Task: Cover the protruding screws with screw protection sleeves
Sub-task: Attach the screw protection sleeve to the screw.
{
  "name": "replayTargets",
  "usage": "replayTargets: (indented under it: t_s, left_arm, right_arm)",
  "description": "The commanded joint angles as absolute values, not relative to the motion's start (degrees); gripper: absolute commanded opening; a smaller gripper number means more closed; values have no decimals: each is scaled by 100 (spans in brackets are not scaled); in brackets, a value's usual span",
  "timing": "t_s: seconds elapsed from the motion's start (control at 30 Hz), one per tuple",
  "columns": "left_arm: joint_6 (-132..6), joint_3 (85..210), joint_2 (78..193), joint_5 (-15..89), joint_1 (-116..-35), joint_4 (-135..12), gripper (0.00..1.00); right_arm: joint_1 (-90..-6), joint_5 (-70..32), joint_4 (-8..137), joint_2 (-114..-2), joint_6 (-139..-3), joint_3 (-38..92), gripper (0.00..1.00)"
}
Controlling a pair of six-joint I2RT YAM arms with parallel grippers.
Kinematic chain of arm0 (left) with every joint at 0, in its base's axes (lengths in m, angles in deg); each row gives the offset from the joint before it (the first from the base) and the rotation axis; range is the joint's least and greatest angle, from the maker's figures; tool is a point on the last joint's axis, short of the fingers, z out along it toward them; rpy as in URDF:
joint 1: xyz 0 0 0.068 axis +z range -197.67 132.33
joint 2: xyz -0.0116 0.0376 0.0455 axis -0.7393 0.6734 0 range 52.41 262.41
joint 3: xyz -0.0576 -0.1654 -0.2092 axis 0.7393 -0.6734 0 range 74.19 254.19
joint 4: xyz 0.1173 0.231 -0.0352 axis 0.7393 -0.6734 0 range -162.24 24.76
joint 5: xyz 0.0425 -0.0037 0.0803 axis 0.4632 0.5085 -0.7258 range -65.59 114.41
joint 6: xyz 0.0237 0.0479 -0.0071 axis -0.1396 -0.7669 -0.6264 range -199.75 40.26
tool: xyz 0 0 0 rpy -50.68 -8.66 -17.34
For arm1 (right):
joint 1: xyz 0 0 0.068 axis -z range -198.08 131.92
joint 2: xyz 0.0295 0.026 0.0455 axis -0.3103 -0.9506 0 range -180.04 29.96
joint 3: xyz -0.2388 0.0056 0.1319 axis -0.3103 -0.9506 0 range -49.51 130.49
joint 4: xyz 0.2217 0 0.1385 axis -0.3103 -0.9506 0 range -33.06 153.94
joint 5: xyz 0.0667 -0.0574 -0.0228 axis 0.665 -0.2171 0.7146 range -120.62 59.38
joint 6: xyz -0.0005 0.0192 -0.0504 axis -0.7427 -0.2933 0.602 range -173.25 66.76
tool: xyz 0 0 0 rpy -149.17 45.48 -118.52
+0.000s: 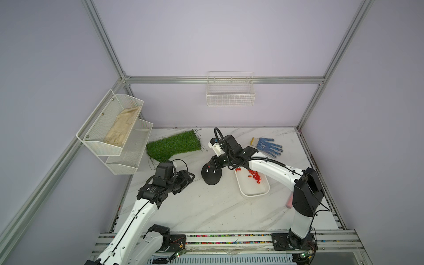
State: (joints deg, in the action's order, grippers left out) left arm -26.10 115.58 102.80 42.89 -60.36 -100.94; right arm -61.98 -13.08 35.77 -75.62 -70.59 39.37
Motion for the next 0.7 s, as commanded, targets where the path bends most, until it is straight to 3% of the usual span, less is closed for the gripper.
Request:
replayTargets:
  t_s: [0.0,0.67]
  left_arm:
    - [-2575,11440,10337,4532,-5988,-9856,57]
    - [-2613,11365,10471,4799,-5988,-9633,59]
  right_arm:
    - [-6266,-1492,3474,-7625,-6943,4063,9]
    - [-6326,-1595,3939,-7789,-7098,3884,9]
